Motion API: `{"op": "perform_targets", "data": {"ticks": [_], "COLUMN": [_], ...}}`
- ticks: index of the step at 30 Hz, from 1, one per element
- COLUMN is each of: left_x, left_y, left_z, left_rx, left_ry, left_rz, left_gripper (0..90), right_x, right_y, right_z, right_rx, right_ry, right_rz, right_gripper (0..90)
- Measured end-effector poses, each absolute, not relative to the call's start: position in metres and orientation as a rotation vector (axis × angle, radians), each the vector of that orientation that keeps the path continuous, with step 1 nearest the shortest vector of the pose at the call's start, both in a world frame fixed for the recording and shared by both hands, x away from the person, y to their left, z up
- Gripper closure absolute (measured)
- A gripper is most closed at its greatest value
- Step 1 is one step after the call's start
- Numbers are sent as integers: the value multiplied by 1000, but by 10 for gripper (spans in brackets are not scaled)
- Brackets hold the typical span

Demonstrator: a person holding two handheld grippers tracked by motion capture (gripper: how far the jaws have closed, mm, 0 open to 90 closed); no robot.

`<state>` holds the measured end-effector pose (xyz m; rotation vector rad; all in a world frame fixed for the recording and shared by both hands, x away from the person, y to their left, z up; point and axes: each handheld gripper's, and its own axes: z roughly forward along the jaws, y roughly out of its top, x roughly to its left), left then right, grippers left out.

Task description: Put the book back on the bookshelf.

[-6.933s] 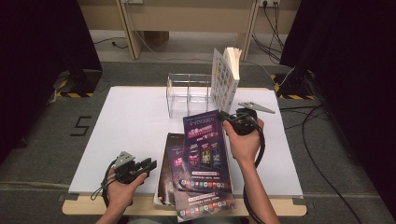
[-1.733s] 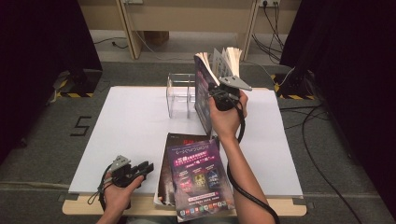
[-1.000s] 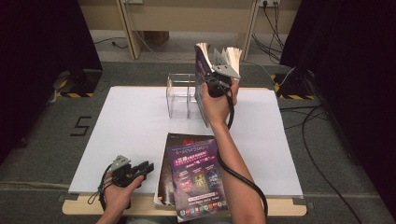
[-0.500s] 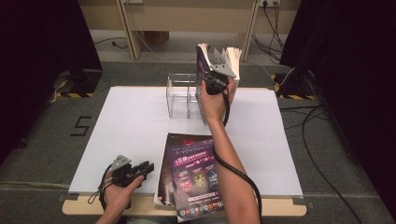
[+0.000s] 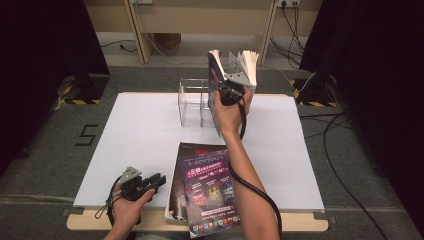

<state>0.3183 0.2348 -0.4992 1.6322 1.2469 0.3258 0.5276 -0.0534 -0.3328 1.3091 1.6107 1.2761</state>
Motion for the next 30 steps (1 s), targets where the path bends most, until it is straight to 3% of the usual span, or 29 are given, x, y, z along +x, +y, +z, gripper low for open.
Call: {"op": "perform_targets", "data": {"ticks": [11, 30], "left_x": [319, 318], "left_y": [235, 233], "left_z": [-500, -500], "left_rx": [1637, 1642], "left_ry": [1246, 1244], "left_rz": [322, 315], "left_gripper": [679, 677], "right_x": [531, 542], "right_y": [-62, -59], "right_z": [-326, -317], "right_rx": [1371, 1470], "right_ry": [1634, 1664], "right_rz": [1288, 1182], "right_gripper": [760, 832]}}
